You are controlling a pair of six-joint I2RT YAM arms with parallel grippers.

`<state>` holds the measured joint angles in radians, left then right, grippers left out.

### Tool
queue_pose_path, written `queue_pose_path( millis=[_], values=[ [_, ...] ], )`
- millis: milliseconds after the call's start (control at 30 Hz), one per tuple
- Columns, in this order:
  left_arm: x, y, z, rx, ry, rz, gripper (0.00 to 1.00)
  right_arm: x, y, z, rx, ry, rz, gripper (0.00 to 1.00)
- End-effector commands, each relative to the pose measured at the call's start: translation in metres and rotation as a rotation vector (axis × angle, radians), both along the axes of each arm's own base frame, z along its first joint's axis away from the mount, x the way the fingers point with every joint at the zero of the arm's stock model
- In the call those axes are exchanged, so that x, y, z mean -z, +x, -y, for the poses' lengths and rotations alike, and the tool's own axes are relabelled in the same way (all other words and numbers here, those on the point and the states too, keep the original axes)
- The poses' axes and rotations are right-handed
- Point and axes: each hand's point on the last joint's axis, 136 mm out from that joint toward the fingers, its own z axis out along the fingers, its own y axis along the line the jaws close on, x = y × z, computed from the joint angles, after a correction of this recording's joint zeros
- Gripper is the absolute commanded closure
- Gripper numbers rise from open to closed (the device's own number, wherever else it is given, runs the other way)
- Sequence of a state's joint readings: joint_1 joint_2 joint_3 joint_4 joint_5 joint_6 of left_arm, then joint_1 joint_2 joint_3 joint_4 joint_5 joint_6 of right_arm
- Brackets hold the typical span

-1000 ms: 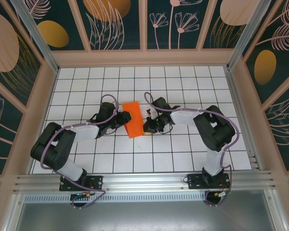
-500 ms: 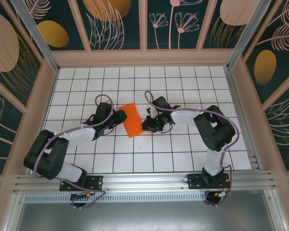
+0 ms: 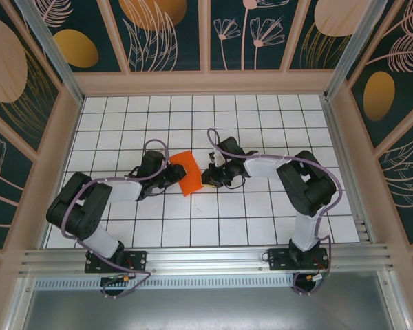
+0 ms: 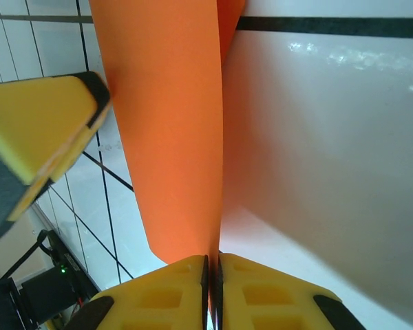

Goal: Fold a paper plane with a square sheet of paper (pick it up from the middle)

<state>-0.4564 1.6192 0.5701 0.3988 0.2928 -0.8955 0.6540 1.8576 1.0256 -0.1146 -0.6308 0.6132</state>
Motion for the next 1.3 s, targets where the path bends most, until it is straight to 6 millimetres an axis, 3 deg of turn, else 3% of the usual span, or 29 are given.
queue_pose_path(
  millis=[0,433,767,967,1267],
  values=[
    [-0.002,0.007,0.005,0.015,-0.008,0.003,0.7,-0.016,0.006,-0.009,0.003,0.054,0.017,0.87],
    [0.013,0.006,0.0,0.016,0.052,-0.037,0.71,-0.028,0.015,-0.038,-0.013,0.116,0.037,0.88],
    [-0.041,0.032,-0.016,-0.112,0.061,0.118,0.58,-0.01,0.026,-0.04,0.029,0.047,0.041,0.89],
    [-0.026,0.037,-0.03,-0.146,0.151,0.095,0.6,-0.007,0.026,-0.041,0.026,0.041,0.044,0.89],
    [0.005,0.042,-0.024,-0.108,0.194,0.022,0.67,-0.01,0.028,-0.048,0.01,0.063,0.054,0.89]
  ],
)
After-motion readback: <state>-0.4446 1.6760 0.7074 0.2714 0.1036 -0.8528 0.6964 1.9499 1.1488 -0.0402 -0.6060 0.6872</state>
